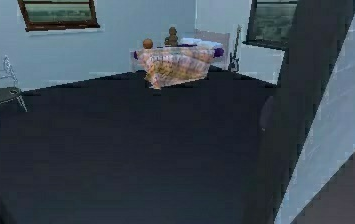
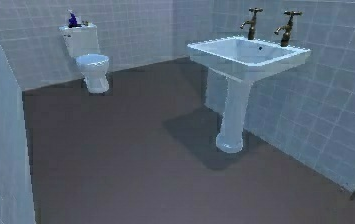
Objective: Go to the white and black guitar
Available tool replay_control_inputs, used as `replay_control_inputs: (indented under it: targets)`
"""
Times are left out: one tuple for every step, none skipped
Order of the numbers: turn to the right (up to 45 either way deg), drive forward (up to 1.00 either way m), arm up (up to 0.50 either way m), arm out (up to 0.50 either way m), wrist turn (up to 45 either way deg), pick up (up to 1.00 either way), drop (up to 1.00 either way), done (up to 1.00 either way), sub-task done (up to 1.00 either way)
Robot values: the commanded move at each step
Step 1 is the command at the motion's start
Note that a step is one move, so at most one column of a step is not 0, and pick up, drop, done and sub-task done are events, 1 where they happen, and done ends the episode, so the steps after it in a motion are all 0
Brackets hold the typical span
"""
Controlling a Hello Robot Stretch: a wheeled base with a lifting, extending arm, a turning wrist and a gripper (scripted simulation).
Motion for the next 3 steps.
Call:
replay_control_inputs:
  targets:
    - [-12.0,0.00,0.00,0.00,0.0,0.00,0.00,0.00,0.00]
    - [0.0,0.50,0.00,0.00,0.0,0.00,0.00,0.00,0.00]
    - [-15.0,0.00,0.00,0.00,0.0,0.00,0.00,0.00,0.00]
